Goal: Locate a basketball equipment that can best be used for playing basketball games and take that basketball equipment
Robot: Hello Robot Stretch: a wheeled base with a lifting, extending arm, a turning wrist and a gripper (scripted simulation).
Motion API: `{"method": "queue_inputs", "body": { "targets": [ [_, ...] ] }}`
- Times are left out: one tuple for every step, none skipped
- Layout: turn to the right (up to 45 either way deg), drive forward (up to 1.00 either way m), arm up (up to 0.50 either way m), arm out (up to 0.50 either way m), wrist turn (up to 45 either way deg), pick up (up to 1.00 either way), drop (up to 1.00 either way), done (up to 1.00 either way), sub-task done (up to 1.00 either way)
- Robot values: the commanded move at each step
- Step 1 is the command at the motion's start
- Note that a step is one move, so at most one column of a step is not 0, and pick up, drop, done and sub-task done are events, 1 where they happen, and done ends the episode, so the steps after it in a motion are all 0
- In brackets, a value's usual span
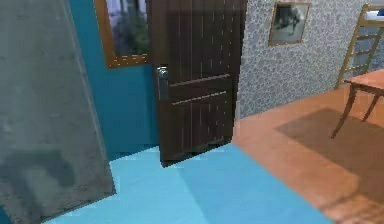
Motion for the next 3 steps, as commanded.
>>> {"method": "queue_inputs", "body": {
  "targets": [
    [45.0,0.0,0.0,0.0,0.0,0.0,0.0,0.0,0.0],
    [45.0,0.0,0.0,0.0,0.0,0.0,0.0,0.0,0.0],
    [45.0,0.0,0.0,0.0,0.0,0.0,0.0,0.0,0.0]
  ]
}}
